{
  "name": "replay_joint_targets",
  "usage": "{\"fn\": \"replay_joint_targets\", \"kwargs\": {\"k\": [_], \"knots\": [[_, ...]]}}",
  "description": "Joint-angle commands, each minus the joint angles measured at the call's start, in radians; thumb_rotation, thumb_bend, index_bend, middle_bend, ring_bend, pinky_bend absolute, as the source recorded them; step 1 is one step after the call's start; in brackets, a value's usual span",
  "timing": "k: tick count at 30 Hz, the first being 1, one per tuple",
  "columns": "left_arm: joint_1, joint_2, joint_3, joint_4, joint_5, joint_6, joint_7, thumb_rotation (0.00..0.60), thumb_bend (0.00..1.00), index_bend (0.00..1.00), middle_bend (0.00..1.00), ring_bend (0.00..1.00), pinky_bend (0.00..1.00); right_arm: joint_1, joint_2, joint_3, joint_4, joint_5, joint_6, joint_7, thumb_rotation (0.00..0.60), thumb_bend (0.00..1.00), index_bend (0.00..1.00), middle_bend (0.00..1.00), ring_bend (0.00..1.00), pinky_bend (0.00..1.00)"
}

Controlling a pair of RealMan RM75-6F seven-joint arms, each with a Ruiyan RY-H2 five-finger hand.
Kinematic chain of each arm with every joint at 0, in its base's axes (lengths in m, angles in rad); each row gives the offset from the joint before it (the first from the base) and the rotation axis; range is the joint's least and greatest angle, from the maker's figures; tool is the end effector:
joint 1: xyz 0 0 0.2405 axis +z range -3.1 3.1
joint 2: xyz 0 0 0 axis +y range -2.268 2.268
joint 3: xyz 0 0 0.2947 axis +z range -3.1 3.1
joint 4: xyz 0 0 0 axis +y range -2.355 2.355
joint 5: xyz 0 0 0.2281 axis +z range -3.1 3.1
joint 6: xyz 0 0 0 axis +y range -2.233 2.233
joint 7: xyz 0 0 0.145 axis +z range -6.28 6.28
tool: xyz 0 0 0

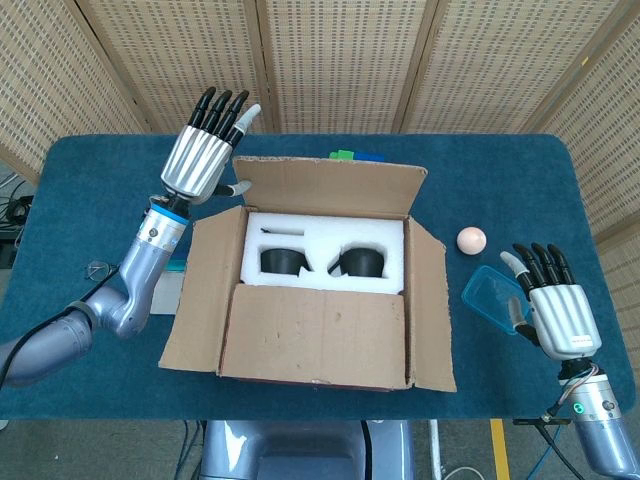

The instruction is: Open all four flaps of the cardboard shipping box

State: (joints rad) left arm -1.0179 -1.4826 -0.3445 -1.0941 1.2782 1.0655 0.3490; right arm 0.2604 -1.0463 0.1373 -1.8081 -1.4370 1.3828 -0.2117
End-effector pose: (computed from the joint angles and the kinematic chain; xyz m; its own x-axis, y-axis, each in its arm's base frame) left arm -0.0830 0.5119 0.0895 0.5686 -0.3759 0.7317 0.6314 -0.3708 -0.6811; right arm -0.2785 -0.2547 0.1675 0.4616 0.0470 0.8858 -0.8745 -0.1432 0.4633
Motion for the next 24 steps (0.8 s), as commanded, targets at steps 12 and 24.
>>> {"fn": "replay_joint_targets", "kwargs": {"k": [12, 24], "knots": [[-0.032, -0.052, 0.0, 0.095, -0.079, -0.068, 0.07, 0.426, 0.12, 0.0, 0.0, 0.0, 0.0, -0.008, 0.006, -0.001, -0.005, 0.001, 0.006, 0.005, 0.6, 0.62, 0.13, 0.11, 0.0, 0.0], [0.061, 0.197, -0.003, -0.338, -0.188, -0.198, -0.077, 0.414, 0.16, 0.21, 0.0, 0.0, 0.0, -0.006, 0.001, -0.002, -0.006, -0.003, 0.003, 0.006, 0.6, 0.62, 0.13, 0.11, 0.0, 0.0]]}}
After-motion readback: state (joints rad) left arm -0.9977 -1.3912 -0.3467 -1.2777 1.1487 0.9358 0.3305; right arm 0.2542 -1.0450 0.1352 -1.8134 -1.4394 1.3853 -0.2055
